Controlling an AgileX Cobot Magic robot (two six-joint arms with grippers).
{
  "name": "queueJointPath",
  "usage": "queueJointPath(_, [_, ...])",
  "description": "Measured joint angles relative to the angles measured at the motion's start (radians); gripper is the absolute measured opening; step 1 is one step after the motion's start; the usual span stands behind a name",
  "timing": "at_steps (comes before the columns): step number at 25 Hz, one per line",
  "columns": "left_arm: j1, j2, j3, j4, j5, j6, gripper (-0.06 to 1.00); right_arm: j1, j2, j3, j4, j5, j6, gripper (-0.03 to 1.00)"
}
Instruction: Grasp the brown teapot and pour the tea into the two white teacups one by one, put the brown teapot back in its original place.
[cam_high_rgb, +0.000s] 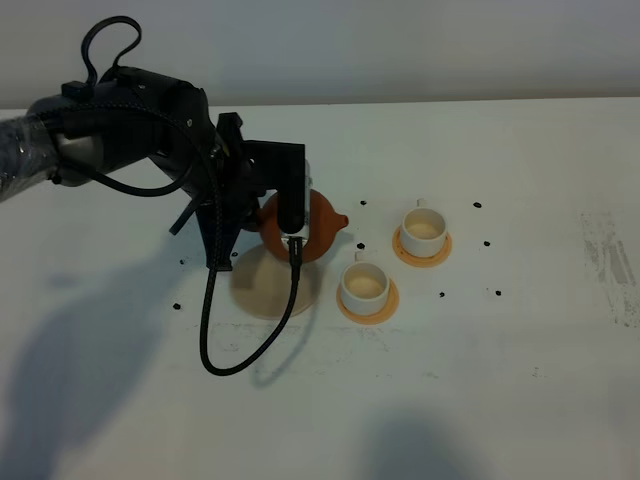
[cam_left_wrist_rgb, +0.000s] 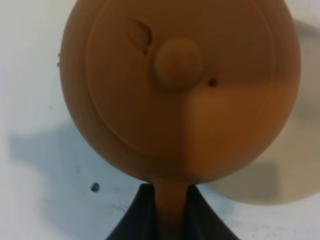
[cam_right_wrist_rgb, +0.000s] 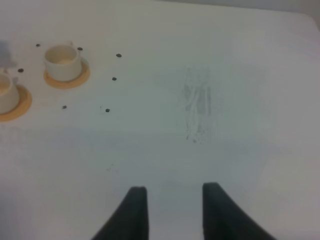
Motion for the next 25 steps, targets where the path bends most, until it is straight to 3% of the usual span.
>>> queueJointPath(10, [-0.018,0.000,0.000,0.018,-0.010,0.064,0.09,0.000,0.000,0.000,0.000,0.000,0.000,0.27])
queueJointPath(25, [-0.061,0.000,0.000,0.160,-0.057,0.067,0.09,0.000,0.000,0.000,0.000,0.000,0.000,0.26])
